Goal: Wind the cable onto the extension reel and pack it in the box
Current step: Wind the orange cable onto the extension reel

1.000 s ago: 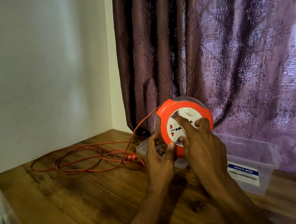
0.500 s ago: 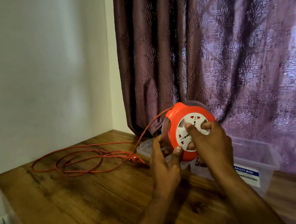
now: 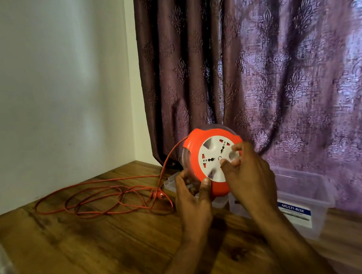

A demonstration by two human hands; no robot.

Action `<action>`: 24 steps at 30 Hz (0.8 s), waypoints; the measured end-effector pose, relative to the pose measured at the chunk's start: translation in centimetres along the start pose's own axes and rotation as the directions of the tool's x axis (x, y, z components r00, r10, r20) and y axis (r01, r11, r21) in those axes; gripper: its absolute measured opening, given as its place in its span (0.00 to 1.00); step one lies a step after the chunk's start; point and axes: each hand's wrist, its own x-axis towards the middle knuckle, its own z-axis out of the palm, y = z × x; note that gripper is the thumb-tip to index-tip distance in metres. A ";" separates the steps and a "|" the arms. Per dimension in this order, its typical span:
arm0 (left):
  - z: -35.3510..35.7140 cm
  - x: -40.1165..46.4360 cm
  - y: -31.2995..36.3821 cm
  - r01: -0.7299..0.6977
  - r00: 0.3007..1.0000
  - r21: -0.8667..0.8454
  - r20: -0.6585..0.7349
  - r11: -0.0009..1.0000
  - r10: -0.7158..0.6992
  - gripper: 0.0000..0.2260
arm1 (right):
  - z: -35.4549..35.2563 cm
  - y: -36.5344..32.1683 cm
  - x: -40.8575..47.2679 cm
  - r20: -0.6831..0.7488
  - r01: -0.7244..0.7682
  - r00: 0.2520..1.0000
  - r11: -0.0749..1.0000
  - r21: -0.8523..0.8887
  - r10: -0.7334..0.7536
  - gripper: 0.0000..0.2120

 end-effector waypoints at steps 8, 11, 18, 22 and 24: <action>0.0 -0.3 0.2 0.004 1.000 -0.012 0.027 1.000 -0.004 0.16 | 0.2 0.3 -0.1 0.222 0.268 0.953 0.918 -0.293 -0.207 0.30; 0.1 -0.4 0.5 0.009 1.000 -0.008 0.023 1.000 -0.008 0.17 | 0.3 0.5 -0.1 0.216 0.278 0.952 0.902 -0.331 -0.215 0.29; 0.2 -0.7 0.4 -0.095 0.995 0.074 0.003 0.993 0.095 0.17 | 0.2 1.1 0.4 0.030 0.032 0.999 0.984 -0.175 -0.027 0.28; 0.2 -1.0 0.9 -0.108 0.994 0.060 0.026 0.992 0.106 0.17 | 0.0 1.3 0.8 0.005 -0.112 0.994 0.994 0.001 0.112 0.27; 0.2 -1.1 0.9 -0.099 0.995 0.068 0.039 0.993 0.097 0.17 | 0.0 1.4 0.9 0.028 -0.176 0.984 0.979 0.099 0.174 0.27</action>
